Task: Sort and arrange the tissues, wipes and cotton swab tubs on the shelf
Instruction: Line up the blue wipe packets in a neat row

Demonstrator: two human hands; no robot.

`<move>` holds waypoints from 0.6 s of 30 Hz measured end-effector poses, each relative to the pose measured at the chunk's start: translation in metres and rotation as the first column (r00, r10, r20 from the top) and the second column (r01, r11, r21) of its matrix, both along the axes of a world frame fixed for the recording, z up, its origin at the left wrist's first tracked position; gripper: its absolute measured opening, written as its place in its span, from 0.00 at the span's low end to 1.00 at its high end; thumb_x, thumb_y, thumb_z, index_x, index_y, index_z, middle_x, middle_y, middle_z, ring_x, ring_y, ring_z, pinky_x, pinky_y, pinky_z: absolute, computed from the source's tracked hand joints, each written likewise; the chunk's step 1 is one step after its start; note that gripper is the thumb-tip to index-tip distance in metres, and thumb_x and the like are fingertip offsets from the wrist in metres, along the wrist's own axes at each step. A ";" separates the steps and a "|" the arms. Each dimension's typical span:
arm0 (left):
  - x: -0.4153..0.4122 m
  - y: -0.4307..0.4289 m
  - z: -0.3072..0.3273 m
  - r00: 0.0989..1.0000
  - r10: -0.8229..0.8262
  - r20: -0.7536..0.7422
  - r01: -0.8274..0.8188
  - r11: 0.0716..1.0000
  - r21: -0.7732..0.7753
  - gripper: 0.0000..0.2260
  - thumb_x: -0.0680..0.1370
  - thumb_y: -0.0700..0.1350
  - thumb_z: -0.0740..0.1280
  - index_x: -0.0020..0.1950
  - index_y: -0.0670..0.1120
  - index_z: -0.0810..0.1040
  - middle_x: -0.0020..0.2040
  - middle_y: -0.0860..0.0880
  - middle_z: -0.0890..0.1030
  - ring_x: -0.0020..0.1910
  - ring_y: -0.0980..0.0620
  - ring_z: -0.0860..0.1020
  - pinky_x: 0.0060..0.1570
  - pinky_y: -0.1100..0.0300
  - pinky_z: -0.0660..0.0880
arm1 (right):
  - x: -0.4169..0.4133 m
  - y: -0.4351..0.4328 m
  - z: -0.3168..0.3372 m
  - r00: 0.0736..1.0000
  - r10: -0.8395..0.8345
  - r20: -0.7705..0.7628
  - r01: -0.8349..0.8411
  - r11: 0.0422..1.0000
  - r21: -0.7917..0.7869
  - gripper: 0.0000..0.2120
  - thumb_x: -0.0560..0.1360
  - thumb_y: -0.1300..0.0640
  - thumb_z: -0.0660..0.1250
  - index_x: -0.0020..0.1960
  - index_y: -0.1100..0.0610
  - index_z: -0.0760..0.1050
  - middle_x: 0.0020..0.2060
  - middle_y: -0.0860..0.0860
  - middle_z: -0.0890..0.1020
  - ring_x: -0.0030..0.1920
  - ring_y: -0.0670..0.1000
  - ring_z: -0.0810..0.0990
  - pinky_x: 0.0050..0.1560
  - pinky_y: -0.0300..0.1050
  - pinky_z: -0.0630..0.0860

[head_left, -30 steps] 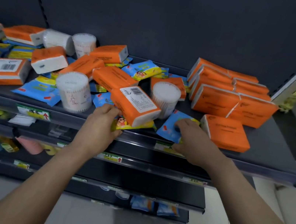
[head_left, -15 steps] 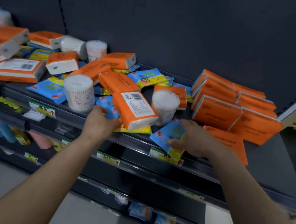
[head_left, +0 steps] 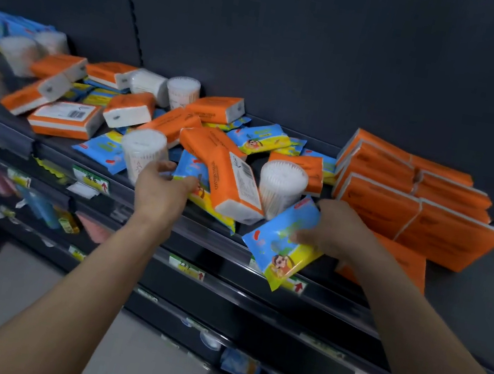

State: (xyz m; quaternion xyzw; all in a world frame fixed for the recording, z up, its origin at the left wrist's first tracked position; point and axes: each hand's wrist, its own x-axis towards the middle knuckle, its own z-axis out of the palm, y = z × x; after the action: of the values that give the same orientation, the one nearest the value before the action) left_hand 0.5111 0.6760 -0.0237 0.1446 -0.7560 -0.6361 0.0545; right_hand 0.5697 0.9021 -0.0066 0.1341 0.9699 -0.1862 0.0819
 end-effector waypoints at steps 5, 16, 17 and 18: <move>0.005 0.010 0.006 0.997 0.033 -0.069 -0.030 0.998 0.053 0.15 0.72 0.39 0.70 0.58 0.41 0.75 0.48 0.45 0.80 0.41 0.51 0.80 0.43 0.55 0.79 | -0.002 0.005 0.017 0.993 0.040 -0.107 -0.076 0.934 -0.349 0.16 0.65 0.57 0.76 0.50 0.60 0.78 0.41 0.51 0.79 0.41 0.50 0.77 0.39 0.42 0.72; -0.018 -0.019 0.016 0.991 -0.003 -0.135 0.011 0.998 0.063 0.09 0.70 0.42 0.73 0.49 0.45 0.78 0.50 0.47 0.82 0.50 0.48 0.81 0.53 0.49 0.78 | -0.016 -0.036 0.033 0.941 -0.130 -0.311 -0.103 0.767 -0.633 0.21 0.69 0.59 0.74 0.59 0.60 0.73 0.49 0.52 0.83 0.45 0.49 0.83 0.47 0.47 0.80; -0.021 -0.025 0.019 0.988 -0.014 -0.152 0.024 0.998 0.065 0.10 0.71 0.41 0.73 0.51 0.44 0.78 0.50 0.46 0.82 0.50 0.48 0.81 0.52 0.50 0.79 | -0.020 -0.042 0.032 0.927 -0.173 -0.332 -0.075 0.783 -0.618 0.23 0.69 0.58 0.74 0.61 0.60 0.72 0.51 0.53 0.82 0.47 0.51 0.82 0.49 0.50 0.80; -0.024 -0.031 0.021 0.984 -0.028 -0.176 0.039 0.997 0.061 0.12 0.71 0.41 0.72 0.54 0.42 0.78 0.51 0.45 0.82 0.48 0.49 0.81 0.50 0.54 0.79 | -0.024 -0.047 0.031 0.913 -0.209 -0.351 -0.048 0.797 -0.601 0.25 0.69 0.57 0.74 0.62 0.61 0.72 0.52 0.54 0.82 0.49 0.52 0.82 0.51 0.52 0.80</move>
State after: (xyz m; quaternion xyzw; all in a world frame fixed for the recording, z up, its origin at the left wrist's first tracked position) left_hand 0.4871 0.6453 -0.0028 0.0773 -0.7297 -0.6712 0.1052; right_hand 0.5462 0.8552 0.0240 0.1025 0.8500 -0.5091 -0.0880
